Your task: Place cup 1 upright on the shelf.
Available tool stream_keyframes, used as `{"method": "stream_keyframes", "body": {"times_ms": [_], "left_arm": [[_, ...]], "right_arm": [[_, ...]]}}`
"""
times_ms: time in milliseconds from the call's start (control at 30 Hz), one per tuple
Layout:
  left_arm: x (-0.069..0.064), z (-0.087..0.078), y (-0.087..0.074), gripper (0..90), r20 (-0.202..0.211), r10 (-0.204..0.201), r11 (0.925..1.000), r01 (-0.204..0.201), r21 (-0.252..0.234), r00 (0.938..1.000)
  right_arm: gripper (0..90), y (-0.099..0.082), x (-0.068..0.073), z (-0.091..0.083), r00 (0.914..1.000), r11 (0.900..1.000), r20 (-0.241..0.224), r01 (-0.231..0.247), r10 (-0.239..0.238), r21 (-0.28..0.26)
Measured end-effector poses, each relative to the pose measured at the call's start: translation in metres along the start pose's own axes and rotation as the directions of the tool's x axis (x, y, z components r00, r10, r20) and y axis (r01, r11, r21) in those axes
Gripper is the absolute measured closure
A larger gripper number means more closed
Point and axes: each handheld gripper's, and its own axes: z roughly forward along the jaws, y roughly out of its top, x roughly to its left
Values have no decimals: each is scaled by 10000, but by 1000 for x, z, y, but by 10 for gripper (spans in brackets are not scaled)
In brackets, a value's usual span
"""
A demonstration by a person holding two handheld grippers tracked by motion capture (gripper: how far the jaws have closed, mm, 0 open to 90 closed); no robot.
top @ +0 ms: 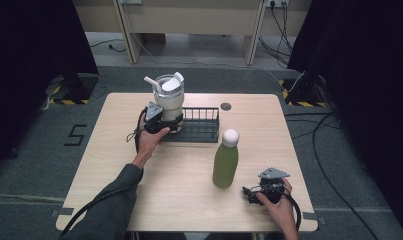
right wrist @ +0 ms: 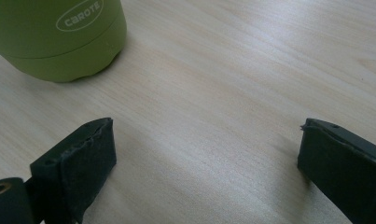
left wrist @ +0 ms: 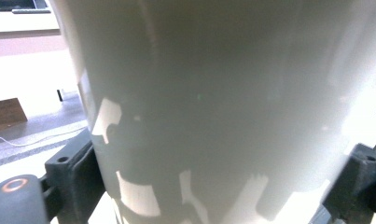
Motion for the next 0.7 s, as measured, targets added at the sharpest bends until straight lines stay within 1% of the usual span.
{"method": "stream_keyframes", "body": {"times_ms": [33,100,200,233,400,433,467,500,533,600,667,700], "left_arm": [[-1,0,0,94,2,-104,9999,104,-21,9999],[0,0,0,91,-4,33,10000,-33,-40,10000],[0,-2,0,96,-14,-62,10000,62,-50,10000],[1,-2,0,96,-5,58,10000,-58,-60,10000],[0,-3,-2,97,-55,-31,9999,31,-123,10000],[-2,-3,-3,97,-49,-224,9996,223,-149,9997],[-5,-3,-3,97,2,-673,9976,672,-150,9977],[-3,-4,-3,98,-60,-303,9995,302,-124,9995],[-1,-4,-2,98,-79,-27,10000,26,-88,10000],[-1,-5,-1,98,-95,124,9999,-124,-54,9999],[-1,-6,-2,98,-90,52,10000,-53,-71,9999],[-6,-6,-3,98,-52,-660,9978,659,-88,9978]], "right_arm": [[47,0,0,0,10000,10000,0,2,-2,-3],[47,0,0,0,10000,10000,-2,1,-1,-1],[47,0,0,0,10000,10000,-2,-5,5,0],[47,0,0,0,10000,10000,-7,-2,2,9],[47,0,0,0,10000,10000,-6,7,-7,7],[47,0,0,0,10000,10000,-7,0,0,8],[47,0,0,0,10000,10000,4,12,-12,1],[47,0,0,0,10000,10000,0,5,-5,3],[47,0,0,0,10000,10000,-6,7,-7,6],[47,0,0,0,10000,10000,-6,6,-6,7],[47,0,0,0,10000,10000,-7,6,-6,6],[47,0,0,0,10000,10000,-8,-4,4,10]]}}
